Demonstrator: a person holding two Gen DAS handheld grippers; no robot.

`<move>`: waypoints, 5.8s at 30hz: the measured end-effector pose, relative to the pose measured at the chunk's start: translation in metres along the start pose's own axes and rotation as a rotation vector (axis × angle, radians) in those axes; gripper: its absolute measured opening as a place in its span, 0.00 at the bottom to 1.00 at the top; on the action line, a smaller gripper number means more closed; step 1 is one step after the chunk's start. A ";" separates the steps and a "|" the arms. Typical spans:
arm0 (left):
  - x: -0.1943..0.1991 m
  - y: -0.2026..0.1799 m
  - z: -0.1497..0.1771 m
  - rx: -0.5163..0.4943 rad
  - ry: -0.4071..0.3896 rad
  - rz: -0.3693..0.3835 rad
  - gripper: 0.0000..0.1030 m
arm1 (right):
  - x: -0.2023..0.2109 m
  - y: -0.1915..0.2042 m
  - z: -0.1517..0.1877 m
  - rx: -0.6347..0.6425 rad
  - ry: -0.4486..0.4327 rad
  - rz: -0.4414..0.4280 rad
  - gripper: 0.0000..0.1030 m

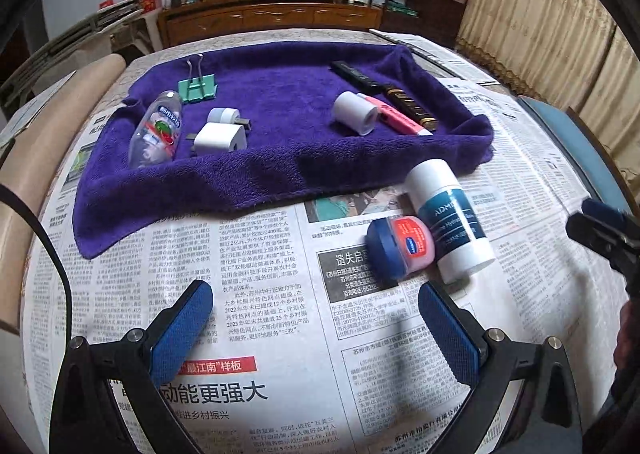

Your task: Organize rigid objects

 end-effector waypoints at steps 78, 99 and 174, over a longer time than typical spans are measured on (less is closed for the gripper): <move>0.025 0.036 0.012 0.076 -0.121 0.082 0.36 | -0.059 0.055 -0.014 0.031 0.013 0.057 0.35; 0.055 0.034 -0.057 0.027 -0.171 0.064 0.36 | -0.019 0.042 -0.045 0.061 0.003 -0.020 0.35; 0.014 0.069 -0.138 0.014 -0.004 -0.080 1.00 | -0.089 0.120 -0.159 0.220 0.158 -0.222 1.00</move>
Point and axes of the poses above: each gripper's, at about its wrist camera, not at the fingertips, and x roughly against the way its jaws point, y to its left, z to its underside, the point moved 2 cm from there along -x, roughly the way its jaws point, and after that the axes turned 11 degrees about z, right-handed, at the moved point
